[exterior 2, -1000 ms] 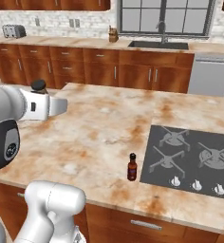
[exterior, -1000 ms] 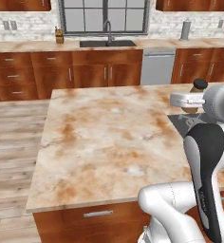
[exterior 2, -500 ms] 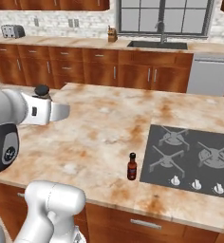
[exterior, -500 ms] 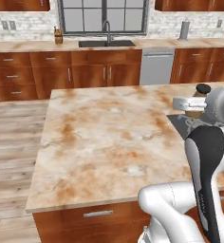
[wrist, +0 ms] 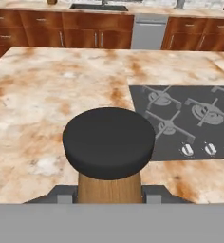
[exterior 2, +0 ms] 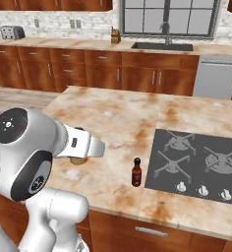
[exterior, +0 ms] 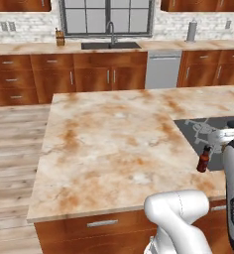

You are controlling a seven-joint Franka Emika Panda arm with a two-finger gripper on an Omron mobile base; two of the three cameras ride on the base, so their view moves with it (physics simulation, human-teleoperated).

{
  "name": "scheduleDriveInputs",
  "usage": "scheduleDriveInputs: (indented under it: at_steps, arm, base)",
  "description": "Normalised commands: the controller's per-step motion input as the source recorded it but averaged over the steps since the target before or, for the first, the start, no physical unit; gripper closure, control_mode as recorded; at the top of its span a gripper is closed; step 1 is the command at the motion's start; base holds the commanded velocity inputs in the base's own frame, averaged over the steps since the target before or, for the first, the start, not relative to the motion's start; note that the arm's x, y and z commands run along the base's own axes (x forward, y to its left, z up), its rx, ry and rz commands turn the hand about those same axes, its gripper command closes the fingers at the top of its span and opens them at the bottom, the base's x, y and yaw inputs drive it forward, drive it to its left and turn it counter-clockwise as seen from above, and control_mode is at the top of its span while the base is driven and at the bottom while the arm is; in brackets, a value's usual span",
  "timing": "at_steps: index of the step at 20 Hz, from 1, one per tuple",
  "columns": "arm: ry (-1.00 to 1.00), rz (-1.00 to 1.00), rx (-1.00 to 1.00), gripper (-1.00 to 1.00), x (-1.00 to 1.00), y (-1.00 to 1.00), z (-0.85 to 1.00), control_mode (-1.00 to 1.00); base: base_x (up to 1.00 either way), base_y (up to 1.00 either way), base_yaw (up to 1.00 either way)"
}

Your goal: Take 2 condiments from the cabinet and move them on the counter near the stove.Make sure the condiments are lined up with each other, next to each other.

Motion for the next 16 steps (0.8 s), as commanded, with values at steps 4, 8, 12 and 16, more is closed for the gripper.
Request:
scheduleDriveInputs:
  at_steps: [4, 8, 12, 16]
  arm:
    - [0.13, 0.01, -0.01, 1.0, 0.0, -0.61, -0.58, -1.0]
    - [0.0, 0.0, -0.08, 1.0, -0.02, -0.52, -0.29, -1.0]
    - [-0.06, 0.16, 0.0, 1.0, 0.0, -0.32, -0.4, -1.0]
    - [-0.23, 0.29, 0.03, 1.0, 0.0, -0.24, -0.31, -1.0]
  base:
    - [0.0, 0.0, 0.0]
    - [0.0, 0.0, 0.0]
    - [0.0, 0.0, 0.0]
    - [0.0, 0.0, 0.0]
